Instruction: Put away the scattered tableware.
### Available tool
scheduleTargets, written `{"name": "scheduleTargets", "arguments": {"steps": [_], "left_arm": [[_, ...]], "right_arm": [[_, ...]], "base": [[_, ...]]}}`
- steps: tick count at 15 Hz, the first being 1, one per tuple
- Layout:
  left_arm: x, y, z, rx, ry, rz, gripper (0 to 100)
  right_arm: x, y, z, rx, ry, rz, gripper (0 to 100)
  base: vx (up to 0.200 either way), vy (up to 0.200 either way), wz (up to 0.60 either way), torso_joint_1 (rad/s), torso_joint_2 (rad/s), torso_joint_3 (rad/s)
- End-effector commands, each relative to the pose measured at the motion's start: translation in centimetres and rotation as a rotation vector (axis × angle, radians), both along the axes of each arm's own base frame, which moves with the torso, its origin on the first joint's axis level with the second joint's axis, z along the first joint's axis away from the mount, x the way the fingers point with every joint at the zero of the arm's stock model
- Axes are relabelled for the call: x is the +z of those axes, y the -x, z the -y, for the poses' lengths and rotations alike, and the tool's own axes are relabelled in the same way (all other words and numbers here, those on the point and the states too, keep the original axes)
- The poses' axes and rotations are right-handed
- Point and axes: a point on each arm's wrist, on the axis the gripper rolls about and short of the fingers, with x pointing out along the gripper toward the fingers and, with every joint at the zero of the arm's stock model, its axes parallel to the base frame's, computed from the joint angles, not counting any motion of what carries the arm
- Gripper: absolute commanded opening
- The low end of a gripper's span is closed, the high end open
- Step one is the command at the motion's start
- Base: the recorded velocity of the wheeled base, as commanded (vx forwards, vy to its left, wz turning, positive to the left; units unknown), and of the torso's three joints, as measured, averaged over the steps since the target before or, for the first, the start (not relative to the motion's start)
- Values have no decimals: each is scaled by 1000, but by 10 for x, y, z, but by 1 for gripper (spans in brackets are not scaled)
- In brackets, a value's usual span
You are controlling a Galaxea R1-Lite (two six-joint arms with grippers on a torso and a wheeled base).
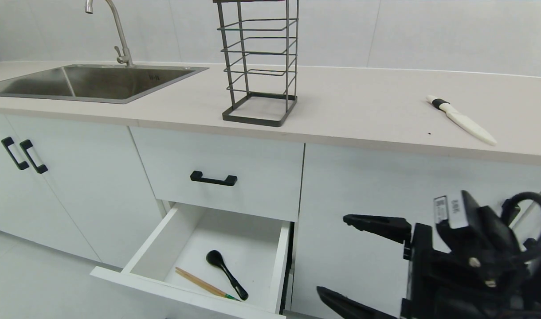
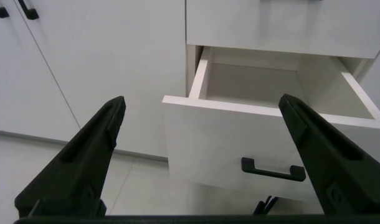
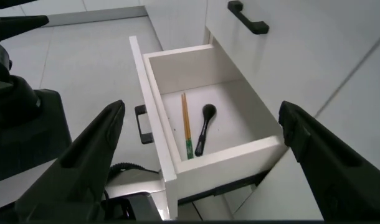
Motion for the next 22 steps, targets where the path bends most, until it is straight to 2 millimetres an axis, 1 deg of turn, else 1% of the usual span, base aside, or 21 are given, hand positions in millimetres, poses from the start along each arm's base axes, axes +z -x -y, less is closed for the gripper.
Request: {"name": "scheduleTargets", "arguments": {"steps": [1,4,5,6,9,10,11,12,14,15,18,19,20,22], "left_arm": [[0,0,0,0,0,-2,100],[0,0,0,0,0,-2,100],[0,0,0,0,0,0,100],[0,0,0,0,0,-2,100],[0,0,0,0,0,-2,100],[0,0,0,0,0,-2,100],[0,0,0,0,0,-2,100],[0,0,0,0,0,-2,100],[0,0,0,0,0,-2,100],[0,0,0,0,0,-2,100],[0,0,0,0,0,-2,100],[0,0,0,0,0,-2,100],[0,0,0,0,0,-2,100],[0,0,0,0,0,-2,100]], "right_arm": [[4,26,51,-69,-55,41,100],[-2,60,97,-131,-111,95,100],[-4,65,105,-155,-119,105,100],[-11,75,119,-213,-128,121,100],[-15,88,138,-366,-131,153,100],[-16,90,140,-387,-135,158,100],[-18,95,150,-570,-139,192,100],[-19,98,154,-670,-138,211,100],[-21,108,157,-731,-149,256,100],[-26,120,157,-769,-175,300,100],[-35,141,156,-753,-238,358,100],[-37,142,156,-749,-240,348,100],[-44,143,157,-743,-247,320,100],[-56,150,157,-741,-250,322,100]], "base": [[0,0,0,0,0,0],[0,0,0,0,0,0],[0,0,0,0,0,0],[0,0,0,0,0,0],[0,0,0,0,0,0],[0,0,0,0,0,0],[0,0,0,0,0,0],[0,0,0,0,0,0],[0,0,0,0,0,0],[0,0,0,0,0,0],[0,0,0,0,0,0],[0,0,0,0,0,0],[0,0,0,0,0,0],[0,0,0,0,0,0]]}}
